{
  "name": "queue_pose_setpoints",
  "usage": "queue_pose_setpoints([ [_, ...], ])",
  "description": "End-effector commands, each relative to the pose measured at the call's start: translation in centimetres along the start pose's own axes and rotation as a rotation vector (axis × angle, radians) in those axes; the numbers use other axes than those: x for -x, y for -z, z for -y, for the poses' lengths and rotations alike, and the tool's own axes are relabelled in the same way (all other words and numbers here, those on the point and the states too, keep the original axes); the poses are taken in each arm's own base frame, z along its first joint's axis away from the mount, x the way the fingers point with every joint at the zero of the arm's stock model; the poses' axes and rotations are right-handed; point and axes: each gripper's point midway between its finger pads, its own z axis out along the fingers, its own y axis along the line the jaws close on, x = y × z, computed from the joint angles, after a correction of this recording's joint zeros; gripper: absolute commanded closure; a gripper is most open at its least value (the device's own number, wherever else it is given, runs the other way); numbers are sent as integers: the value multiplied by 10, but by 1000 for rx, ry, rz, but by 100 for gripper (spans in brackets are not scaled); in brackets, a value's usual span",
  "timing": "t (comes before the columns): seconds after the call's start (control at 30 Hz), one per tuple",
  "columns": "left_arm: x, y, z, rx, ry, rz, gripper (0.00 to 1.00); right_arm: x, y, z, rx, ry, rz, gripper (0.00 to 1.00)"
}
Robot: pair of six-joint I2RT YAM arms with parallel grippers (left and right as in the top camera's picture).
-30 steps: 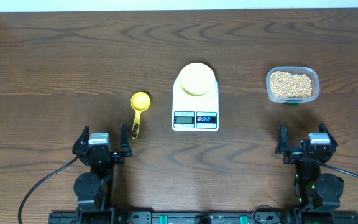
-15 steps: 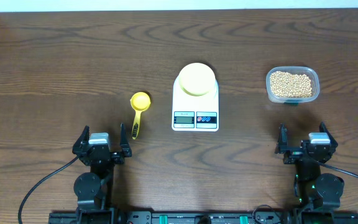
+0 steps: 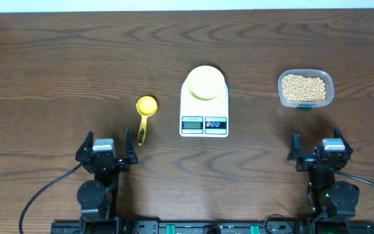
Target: Scoop item into bowl and weigh 50g on scale
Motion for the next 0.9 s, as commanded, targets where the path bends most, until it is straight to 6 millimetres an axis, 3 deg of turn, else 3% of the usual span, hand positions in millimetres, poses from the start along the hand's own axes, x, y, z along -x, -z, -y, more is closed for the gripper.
queue_pose_setpoints([
  [0.0,-15,-1,1,-4,-10,-48,4,-1,0,1,-5,12,-2,1],
  [0.77,-15,-1,1,-3,-11,-47,4,-1,0,1,-5,12,-2,1],
  [0.87,-3,-1,4,-22,-17,0,4,-1,0,1,-4,12,-1,1],
])
